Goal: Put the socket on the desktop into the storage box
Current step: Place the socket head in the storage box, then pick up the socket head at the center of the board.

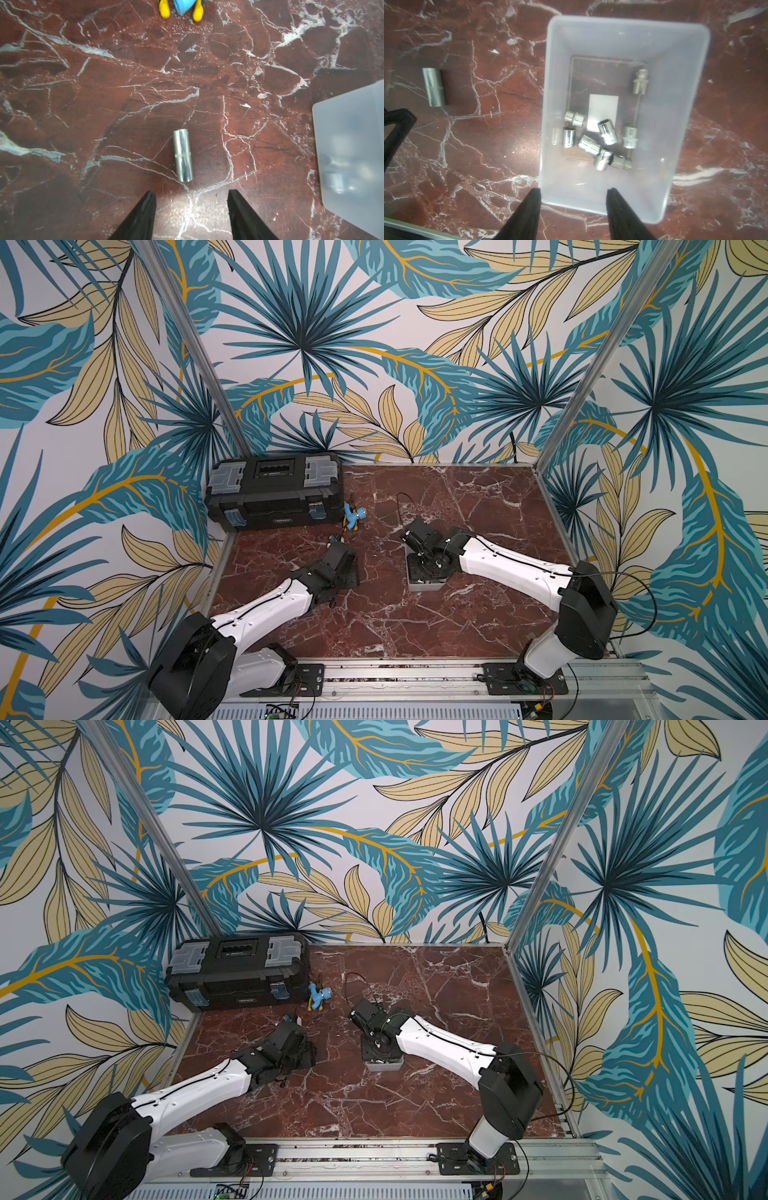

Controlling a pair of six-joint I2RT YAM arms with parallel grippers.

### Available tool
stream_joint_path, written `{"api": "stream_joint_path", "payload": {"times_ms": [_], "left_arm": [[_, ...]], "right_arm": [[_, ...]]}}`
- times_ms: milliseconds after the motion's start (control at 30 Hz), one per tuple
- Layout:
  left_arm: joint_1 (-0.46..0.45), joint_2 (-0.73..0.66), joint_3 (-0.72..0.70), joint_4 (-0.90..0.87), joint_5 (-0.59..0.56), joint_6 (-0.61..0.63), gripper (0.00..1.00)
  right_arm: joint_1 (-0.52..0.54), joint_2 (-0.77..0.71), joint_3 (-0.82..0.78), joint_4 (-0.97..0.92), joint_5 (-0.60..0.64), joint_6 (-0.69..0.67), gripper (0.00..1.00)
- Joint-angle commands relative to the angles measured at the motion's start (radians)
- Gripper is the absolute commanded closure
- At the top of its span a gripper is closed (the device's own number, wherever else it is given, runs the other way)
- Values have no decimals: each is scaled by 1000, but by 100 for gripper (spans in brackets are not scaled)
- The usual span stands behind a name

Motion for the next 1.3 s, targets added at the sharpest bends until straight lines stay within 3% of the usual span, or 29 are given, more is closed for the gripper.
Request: {"api": "stream_joint_path", "payload": {"times_ms": [0,233,700,1267], "left_arm": [[15,32,59,-3,2,-8,39],[41,92,107,-13,40,-8,39],[70,280,249,-88,43,-5,46],[72,416,266,-105,4,-46,65]], "right_arm": [[40,-79,-18,10,88,3,46],[117,-183,-58,99,156,-4,53],[134,-246,-153,201,138,30,62],[137,-258,-173,205,139,35,64]]}}
